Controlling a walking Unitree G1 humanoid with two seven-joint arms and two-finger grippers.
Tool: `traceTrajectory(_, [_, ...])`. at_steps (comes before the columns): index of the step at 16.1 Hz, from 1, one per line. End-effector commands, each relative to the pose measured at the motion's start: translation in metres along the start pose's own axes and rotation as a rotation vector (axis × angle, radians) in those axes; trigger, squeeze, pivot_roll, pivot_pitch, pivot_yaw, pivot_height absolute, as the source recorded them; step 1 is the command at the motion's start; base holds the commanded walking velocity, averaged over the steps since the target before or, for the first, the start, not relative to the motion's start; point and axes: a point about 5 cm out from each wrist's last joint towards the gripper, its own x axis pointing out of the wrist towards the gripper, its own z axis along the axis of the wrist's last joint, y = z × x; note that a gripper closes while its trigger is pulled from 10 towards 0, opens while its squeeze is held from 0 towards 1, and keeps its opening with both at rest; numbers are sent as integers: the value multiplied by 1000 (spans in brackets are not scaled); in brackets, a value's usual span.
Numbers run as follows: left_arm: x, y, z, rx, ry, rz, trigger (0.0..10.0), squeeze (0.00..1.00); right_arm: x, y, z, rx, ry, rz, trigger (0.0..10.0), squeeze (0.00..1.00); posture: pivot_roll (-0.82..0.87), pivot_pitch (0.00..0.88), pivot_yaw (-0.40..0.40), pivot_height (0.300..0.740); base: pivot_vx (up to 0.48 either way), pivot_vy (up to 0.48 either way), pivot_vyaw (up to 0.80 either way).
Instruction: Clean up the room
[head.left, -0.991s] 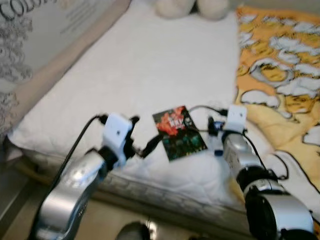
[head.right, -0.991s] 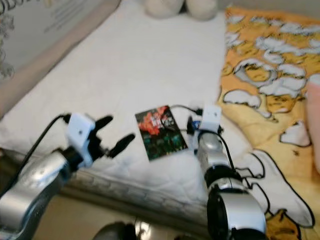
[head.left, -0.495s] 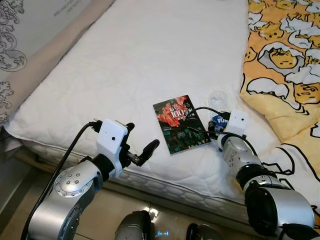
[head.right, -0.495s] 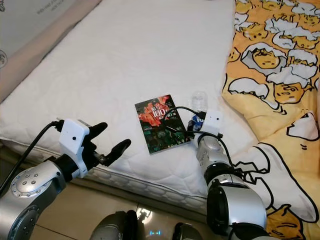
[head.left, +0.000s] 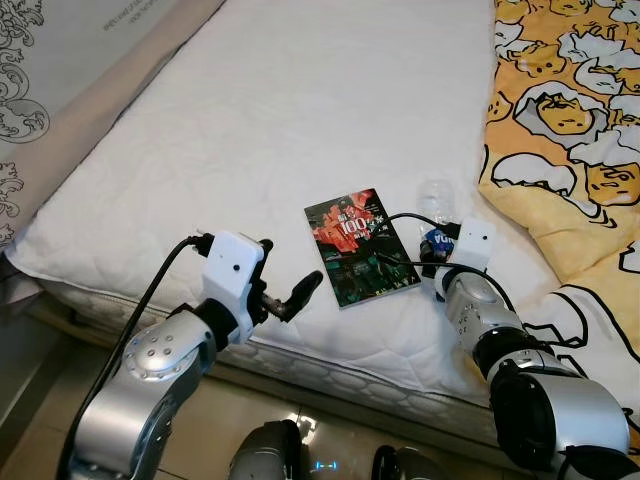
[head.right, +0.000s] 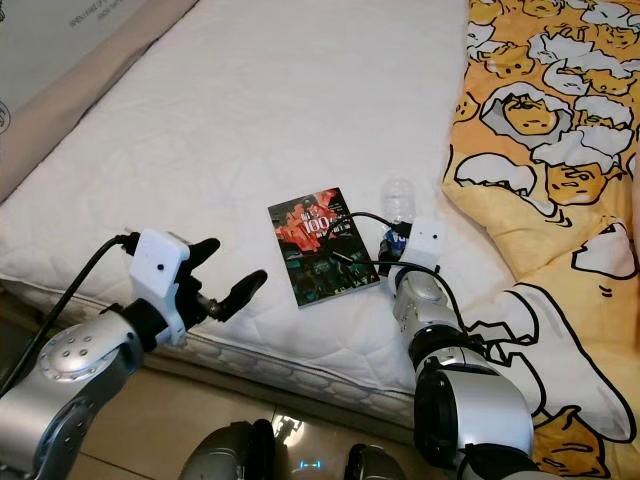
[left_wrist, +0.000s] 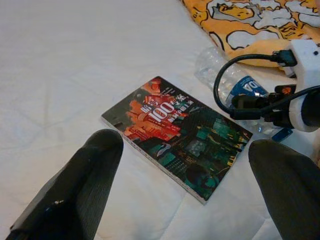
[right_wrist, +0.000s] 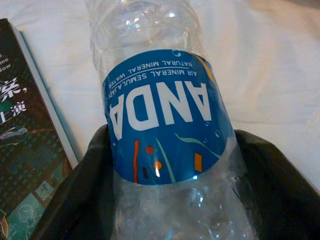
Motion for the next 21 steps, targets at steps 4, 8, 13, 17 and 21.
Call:
traceTrajectory(4, [17, 9, -21, -11, 42, 75, 10000, 0, 1, -2, 13, -49, -74, -7, 0, 0, 206, 73, 31, 740, 0, 0, 0])
traceTrajectory(8, [39, 24, -39, -163, 11, 194, 10000, 0, -14, -17, 23, -89, -339, -27, 0, 0, 101, 0, 9, 740, 0, 0, 0])
traceTrajectory(13, [30, 46, -40, -147, -94, 359, 10000, 0, -97, -38, 9, -267, -628, -74, 10000, 0, 15, 0, 4, 740, 0, 0, 0])
traceTrajectory(17, [-11, 46, -74, -117, 2, 415, 10000, 0, -138, -44, -52, -168, -417, -42, 10000, 0, -22, 0, -4, 740, 0, 0, 0])
traceTrajectory(21, [-18, 24, -83, -75, 14, 251, 10000, 0, -156, -40, -63, -204, -341, 70, 10000, 0, -29, 0, -1, 740, 0, 0, 0])
